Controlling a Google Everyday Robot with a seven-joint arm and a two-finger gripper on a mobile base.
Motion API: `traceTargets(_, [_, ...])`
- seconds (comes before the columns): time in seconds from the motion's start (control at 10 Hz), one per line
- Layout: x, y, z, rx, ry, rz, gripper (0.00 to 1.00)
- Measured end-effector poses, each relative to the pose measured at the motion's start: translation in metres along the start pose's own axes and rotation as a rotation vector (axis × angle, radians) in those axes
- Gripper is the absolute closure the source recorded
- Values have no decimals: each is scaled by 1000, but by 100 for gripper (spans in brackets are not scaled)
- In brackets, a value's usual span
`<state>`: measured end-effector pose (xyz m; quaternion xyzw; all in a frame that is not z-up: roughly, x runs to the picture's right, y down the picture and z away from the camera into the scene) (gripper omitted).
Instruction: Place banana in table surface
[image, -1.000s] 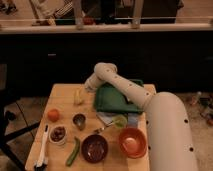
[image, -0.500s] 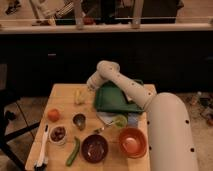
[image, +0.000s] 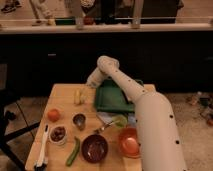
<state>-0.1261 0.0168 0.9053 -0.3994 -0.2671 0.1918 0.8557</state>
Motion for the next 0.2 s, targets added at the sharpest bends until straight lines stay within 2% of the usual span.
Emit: traceTargets(0.2, [2, -2, 3, -54, 17, -37, 20])
